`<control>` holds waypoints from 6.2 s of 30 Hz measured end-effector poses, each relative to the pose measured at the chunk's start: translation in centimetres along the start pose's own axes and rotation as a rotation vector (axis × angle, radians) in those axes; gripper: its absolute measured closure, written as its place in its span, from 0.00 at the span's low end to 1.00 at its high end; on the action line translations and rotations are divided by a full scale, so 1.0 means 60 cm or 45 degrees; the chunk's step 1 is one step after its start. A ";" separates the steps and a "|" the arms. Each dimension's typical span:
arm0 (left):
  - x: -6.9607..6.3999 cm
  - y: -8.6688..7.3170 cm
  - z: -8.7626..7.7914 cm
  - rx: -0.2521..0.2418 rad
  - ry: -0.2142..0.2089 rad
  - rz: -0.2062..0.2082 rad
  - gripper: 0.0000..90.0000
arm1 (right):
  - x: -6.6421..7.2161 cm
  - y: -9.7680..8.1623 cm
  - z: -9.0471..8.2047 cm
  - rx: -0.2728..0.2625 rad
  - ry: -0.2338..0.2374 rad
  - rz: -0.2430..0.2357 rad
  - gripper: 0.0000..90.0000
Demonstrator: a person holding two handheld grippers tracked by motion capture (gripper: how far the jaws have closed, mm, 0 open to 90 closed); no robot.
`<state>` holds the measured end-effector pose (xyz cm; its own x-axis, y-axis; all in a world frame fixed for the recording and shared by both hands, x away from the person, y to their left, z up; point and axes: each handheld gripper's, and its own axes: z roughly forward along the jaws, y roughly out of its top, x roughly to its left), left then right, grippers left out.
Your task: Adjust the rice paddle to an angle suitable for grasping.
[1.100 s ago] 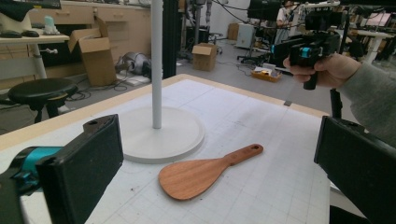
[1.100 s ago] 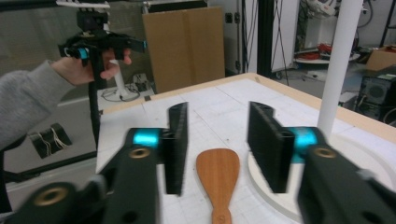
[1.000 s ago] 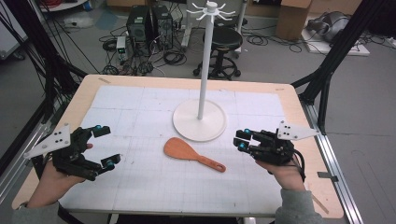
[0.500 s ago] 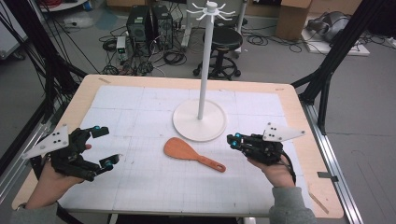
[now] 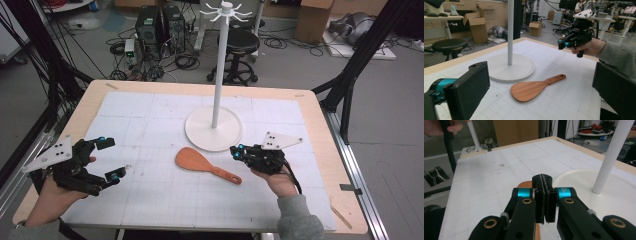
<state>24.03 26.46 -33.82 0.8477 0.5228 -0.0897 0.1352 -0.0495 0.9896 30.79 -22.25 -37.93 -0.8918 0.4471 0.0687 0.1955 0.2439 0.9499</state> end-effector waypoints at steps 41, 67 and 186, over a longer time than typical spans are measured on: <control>-0.004 -0.020 -0.006 0.046 0.005 -0.032 0.02 | -0.031 -0.021 0.167 0.313 0.114 -0.033 0.99; -0.018 -0.029 -0.034 0.075 0.061 -0.029 0.02 | -0.051 -0.030 0.232 0.420 0.111 -0.043 0.99; -0.016 -0.030 -0.025 0.111 0.050 -0.032 0.02 | 0.031 -0.097 0.067 0.583 0.207 -0.057 0.99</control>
<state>22.19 27.32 -35.36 0.8232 0.5574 -0.1081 0.2016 -0.1089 0.9734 29.62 -19.37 -44.53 -0.9485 0.2962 0.1120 0.2821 0.6297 0.7238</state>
